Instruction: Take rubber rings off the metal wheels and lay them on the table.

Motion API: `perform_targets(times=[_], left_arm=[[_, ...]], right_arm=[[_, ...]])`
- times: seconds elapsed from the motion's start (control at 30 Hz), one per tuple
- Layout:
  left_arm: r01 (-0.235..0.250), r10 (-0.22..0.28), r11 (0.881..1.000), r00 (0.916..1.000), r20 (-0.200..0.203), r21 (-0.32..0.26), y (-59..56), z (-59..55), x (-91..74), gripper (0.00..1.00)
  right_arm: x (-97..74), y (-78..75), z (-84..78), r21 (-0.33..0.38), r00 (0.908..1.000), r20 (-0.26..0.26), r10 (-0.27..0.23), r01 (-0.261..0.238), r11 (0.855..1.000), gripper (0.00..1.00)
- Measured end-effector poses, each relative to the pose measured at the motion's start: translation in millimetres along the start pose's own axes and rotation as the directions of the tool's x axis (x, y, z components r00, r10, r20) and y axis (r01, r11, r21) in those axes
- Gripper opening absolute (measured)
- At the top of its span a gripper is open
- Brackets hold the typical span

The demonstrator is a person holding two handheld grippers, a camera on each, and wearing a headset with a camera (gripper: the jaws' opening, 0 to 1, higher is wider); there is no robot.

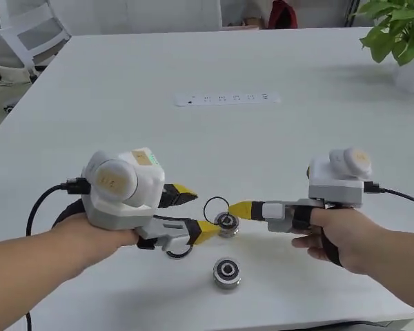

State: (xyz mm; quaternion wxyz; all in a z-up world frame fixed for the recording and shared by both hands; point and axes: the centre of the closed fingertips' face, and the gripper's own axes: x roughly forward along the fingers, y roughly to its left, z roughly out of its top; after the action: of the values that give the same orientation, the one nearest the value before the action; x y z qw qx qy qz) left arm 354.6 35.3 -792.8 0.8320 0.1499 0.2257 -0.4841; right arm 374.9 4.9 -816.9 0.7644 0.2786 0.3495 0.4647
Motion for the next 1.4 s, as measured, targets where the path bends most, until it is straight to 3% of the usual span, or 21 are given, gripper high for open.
perform_targets(times=[0.53,0.87,1.2,1.4], left_arm=[[-0.032,0.033,0.998,0.9991,0.027,-0.046,5.3,-8.6,-33.7,0.51],[-0.064,0.065,0.994,0.9977,0.016,-0.085,11.8,-27.0,-53.8,0.56],[-0.09,0.09,0.991,0.9959,-0.004,-0.094,14.1,-41.1,-65.5,0.62],[-0.102,0.103,0.99,0.9947,0.005,-0.101,14.4,-41.7,-69.2,0.65]], right_arm=[[16.0,20.3,-4.2,-0.01,0.9983,-0.041,0.042,-0.042,0.999,0.0],[29.2,28.5,-11.1,-0.013,0.9952,-0.076,0.062,-0.063,0.998,0.0],[41.1,32.1,-21.3,-0.015,0.9916,-0.108,0.071,-0.073,0.997,0.0],[47.0,33.8,-29.5,-0.016,0.988,-0.136,0.073,-0.076,0.997,0.0]])
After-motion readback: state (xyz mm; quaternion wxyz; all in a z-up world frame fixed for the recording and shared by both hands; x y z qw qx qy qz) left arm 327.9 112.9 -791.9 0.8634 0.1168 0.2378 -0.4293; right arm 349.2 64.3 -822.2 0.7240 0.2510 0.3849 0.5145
